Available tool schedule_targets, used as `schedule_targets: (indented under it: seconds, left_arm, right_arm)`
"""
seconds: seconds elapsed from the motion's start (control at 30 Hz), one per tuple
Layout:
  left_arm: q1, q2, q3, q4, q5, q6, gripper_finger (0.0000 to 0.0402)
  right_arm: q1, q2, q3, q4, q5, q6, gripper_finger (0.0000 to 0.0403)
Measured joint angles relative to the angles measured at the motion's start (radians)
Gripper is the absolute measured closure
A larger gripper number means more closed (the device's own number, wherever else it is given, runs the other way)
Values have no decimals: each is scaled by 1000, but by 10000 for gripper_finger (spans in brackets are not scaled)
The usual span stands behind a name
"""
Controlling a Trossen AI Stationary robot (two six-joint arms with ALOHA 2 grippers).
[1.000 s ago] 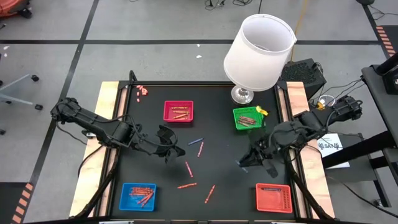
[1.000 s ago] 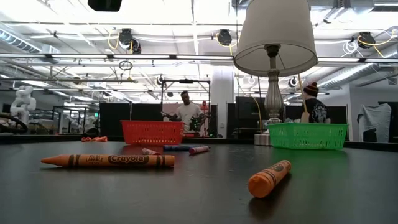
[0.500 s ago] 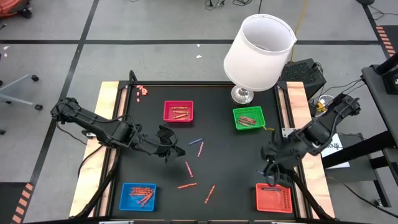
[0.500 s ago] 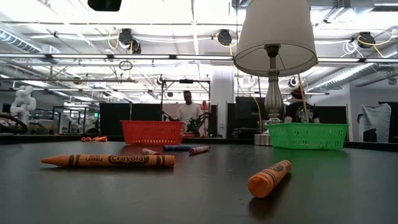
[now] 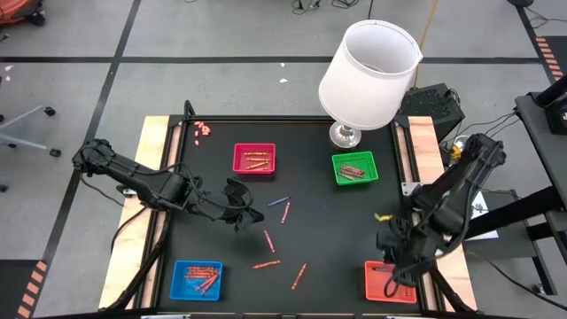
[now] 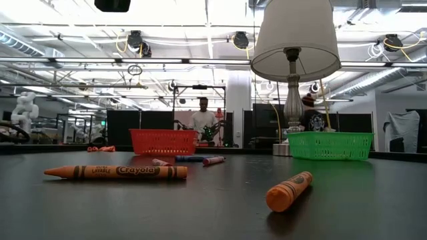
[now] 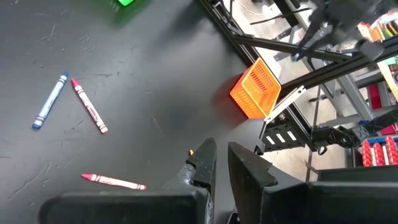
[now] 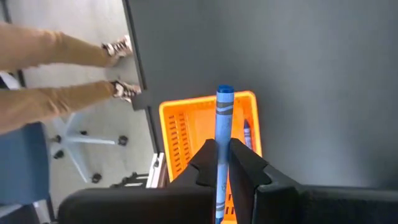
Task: Sort crayons
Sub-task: Put the blue crayon into the orange basket
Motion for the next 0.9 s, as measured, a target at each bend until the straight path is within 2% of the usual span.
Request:
schedule_targets:
  seconds: [0.2,0.53,0.73,0.9]
  left_arm:
    - [0,0,0,0,0,0,359]
    - [0,0,0,-4,0,0,359]
    - [0,0,0,-27,8,-7,359]
    - [0,0,0,-27,20,-8,359]
  right_arm:
    - [72,81,-64,72,-26,51,399]
    - [167,242,-69,124,-29,75,394]
    - [192,325,-69,150,-30,80,369]
    - [192,342,-69,157,-52,83,337]
